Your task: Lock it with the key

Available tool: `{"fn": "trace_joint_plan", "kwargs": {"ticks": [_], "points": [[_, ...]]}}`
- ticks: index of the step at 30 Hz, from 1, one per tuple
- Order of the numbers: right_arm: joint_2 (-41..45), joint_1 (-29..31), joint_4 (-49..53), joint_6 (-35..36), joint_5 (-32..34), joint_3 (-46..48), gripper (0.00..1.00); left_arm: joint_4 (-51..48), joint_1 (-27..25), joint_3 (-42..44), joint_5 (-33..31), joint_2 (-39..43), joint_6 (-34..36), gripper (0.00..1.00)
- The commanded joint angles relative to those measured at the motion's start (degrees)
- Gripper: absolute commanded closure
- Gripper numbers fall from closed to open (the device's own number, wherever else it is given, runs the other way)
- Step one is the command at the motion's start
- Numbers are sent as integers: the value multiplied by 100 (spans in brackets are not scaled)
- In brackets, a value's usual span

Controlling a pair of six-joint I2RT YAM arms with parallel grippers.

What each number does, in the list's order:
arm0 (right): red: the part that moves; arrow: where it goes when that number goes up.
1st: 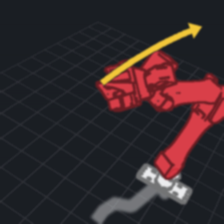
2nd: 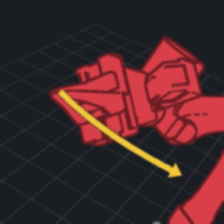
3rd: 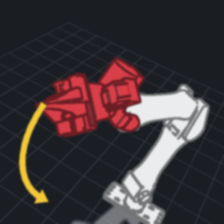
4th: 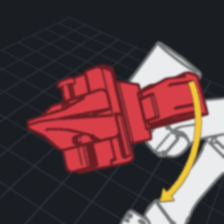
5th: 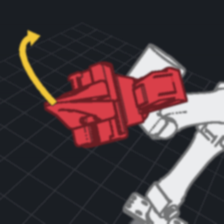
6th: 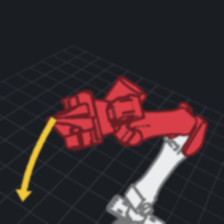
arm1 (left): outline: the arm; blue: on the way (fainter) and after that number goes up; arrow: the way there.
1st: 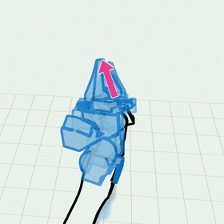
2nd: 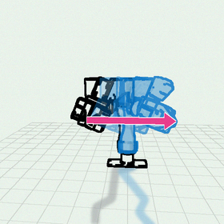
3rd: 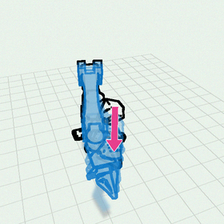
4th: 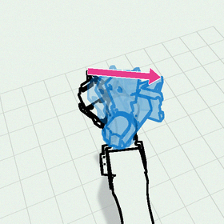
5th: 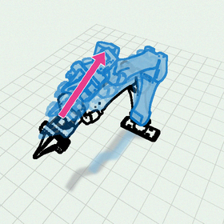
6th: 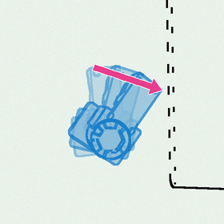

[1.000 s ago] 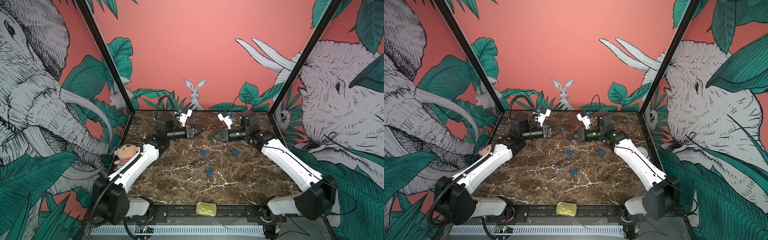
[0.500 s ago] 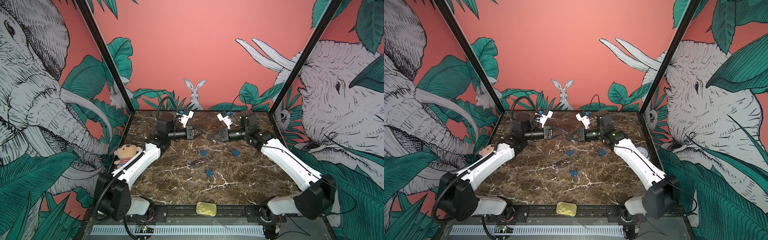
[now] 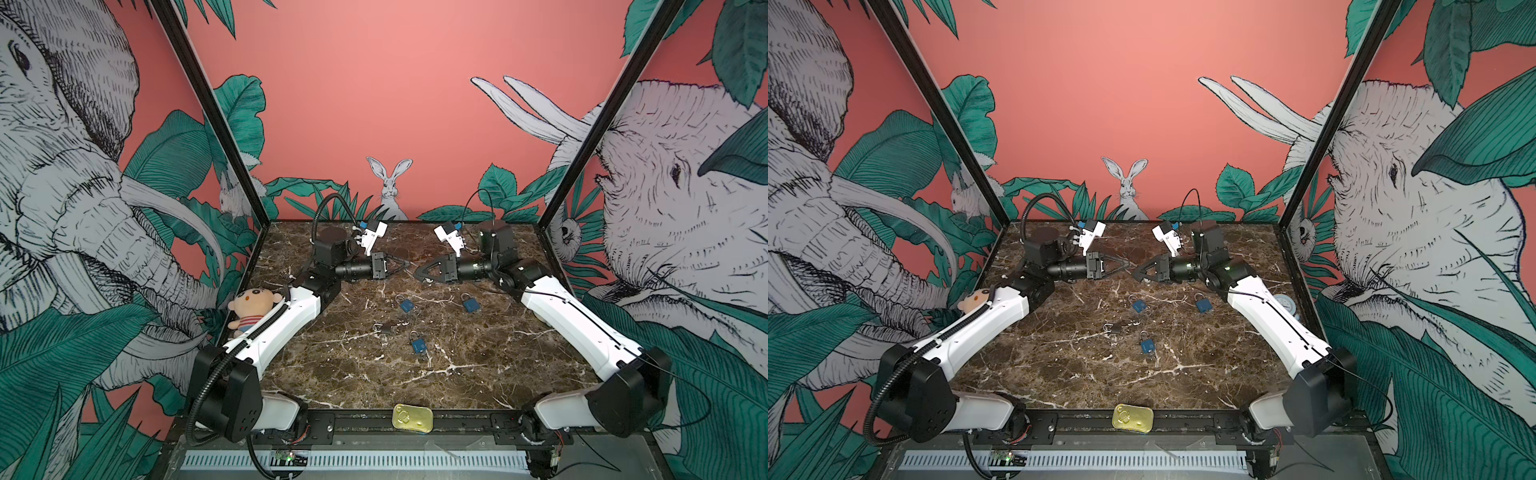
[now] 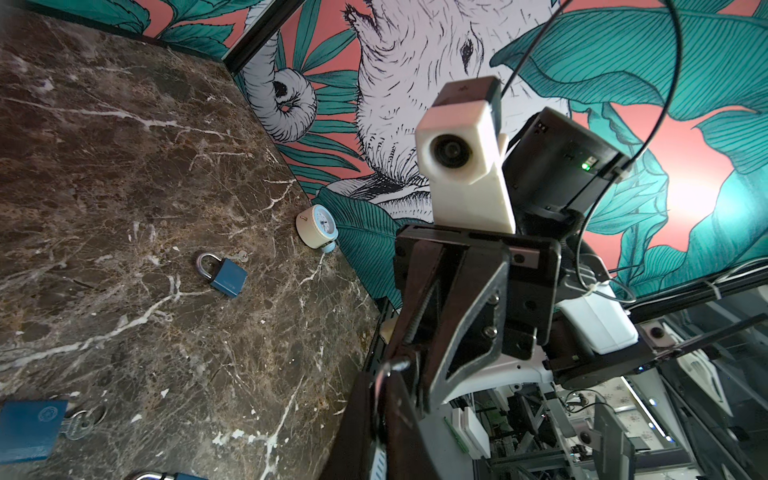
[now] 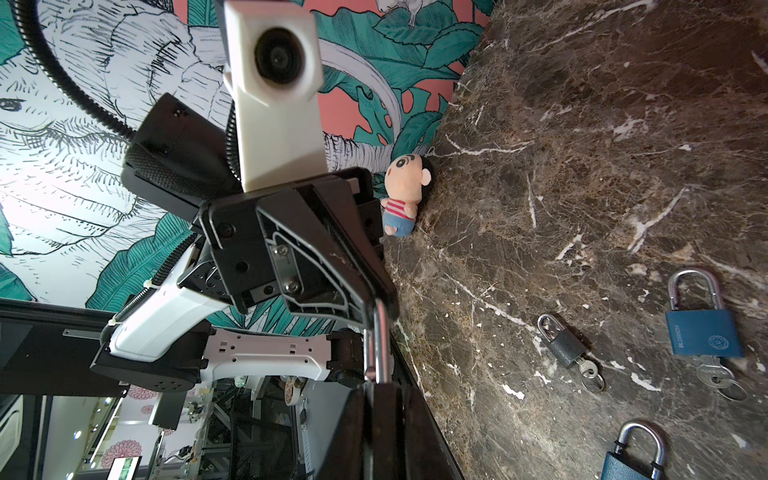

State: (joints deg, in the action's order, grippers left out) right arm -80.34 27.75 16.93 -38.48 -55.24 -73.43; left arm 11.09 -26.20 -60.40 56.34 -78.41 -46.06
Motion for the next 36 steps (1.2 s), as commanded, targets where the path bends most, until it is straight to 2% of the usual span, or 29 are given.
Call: {"fn": "trace_joint_plan", "kwargs": {"ticks": [1, 14, 26, 36], "points": [[26, -2, -589, -177, -203, -128, 100, 96, 2, 99, 66, 29, 79, 100], [208, 3, -1719, -1126, -514, 196, 100, 488, -2, 413, 52, -183, 10, 100], [107, 37, -1926, -1191, -397, 204, 100, 859, -39, 588, 195, -80, -237, 100], [-66, 94, -2039, -1219, -297, 92, 100, 859, -319, 787, 282, 40, -258, 100]]}}
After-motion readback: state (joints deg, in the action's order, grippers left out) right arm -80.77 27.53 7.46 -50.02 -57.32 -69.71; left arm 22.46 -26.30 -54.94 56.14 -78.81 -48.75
